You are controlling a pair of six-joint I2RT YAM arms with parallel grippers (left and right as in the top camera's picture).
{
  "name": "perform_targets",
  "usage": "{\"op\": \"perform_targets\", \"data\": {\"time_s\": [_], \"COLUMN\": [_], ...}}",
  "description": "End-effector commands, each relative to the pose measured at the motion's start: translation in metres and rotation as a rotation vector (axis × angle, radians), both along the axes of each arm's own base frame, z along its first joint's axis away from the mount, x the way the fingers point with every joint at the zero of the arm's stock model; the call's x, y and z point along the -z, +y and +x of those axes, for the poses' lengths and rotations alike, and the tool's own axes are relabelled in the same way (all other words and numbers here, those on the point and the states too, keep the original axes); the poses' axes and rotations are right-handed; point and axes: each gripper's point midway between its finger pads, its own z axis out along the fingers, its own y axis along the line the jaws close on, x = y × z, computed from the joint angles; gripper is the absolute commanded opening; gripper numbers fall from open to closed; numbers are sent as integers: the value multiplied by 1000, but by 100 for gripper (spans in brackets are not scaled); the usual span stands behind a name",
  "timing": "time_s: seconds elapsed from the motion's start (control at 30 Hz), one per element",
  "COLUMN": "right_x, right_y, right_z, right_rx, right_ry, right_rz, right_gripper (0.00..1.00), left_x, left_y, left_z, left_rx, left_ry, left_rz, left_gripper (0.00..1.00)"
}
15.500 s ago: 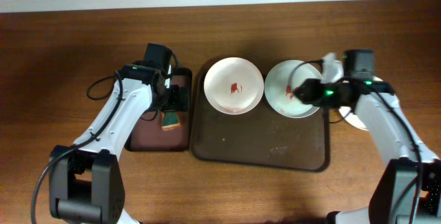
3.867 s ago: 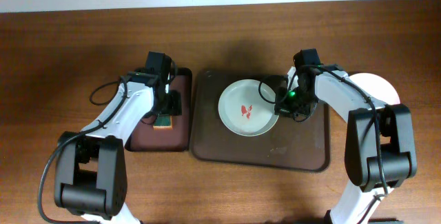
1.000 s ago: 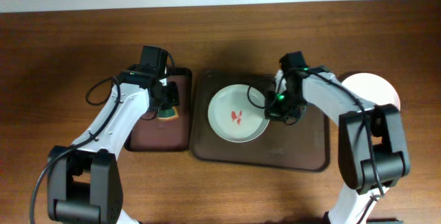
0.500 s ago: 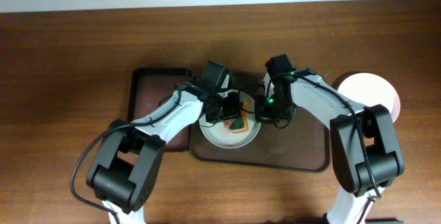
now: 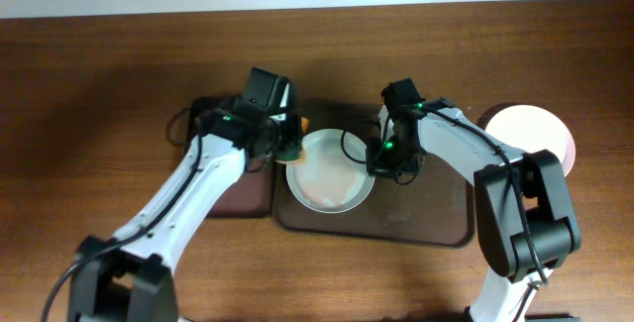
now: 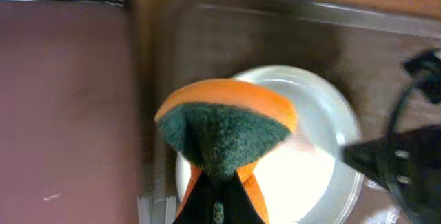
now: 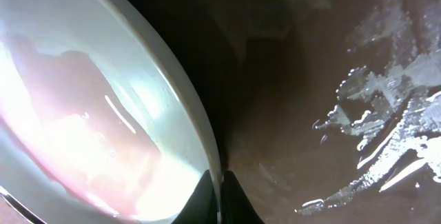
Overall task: Clean dirty plates on tray and stack at the side
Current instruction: 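Lift the sponge with the left gripper and scrub the last plate, then lower the sponge onto the small black tray with the left gripper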
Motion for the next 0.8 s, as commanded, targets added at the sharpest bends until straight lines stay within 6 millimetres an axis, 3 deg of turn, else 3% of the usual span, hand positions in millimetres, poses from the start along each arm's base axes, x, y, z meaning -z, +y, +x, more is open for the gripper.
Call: {"op": "perform_targets", "data": {"time_s": [0.0, 0.1, 0.2, 0.3, 0.33, 0.37, 0.4, 0.5, 0.57, 0.6, 0.63, 0.67, 0.77], "right_x": [-1, -1, -1, -1, -1, -1, -1, -1, -1, -1, -1, -1, -1], "right_y": [-1, -1, -1, -2, -1, -1, -1, -1, -1, -1, -1, -2, -2], "right_z": [4, 3, 3, 3, 3, 3, 3, 3, 3, 3, 3, 2, 2], "right_rx": [8, 8, 8, 8, 8, 8, 8, 8, 8, 8, 8, 8, 8], "right_ry": [-10, -6, -3, -3, -3, -3, -3, -4, -3, -3, -3, -3, 0], "right_rz": [-14, -15, -15, -16, -15, -15, -15, -16, -15, -15, -15, -16, -16], "right_gripper": [4, 4, 4, 4, 4, 4, 4, 4, 4, 4, 4, 4, 4], "left_x": [0, 26, 73, 96, 106, 108, 109, 117, 124, 123, 122, 122, 109], "left_y": [62, 96, 103, 104, 106, 106, 106, 106, 105, 103, 100, 97, 96], "left_z": [12, 7, 3, -1, -4, -4, -2, 1, 5, 9, 14, 16, 25], "left_rx": [-91, -145, -141, -132, -130, -129, -131, -132, -133, -136, -137, -132, -138], "left_ry": [-49, 46, 167, 225, 250, 254, 251, 250, 244, 227, 206, 202, 184], "left_rz": [222, 326, 366, 386, 398, 400, 402, 405, 402, 395, 379, 359, 352], "left_gripper": [0, 0, 0, 0, 37, 62, 69, 70, 62, 44, 13, 0, 0]}}
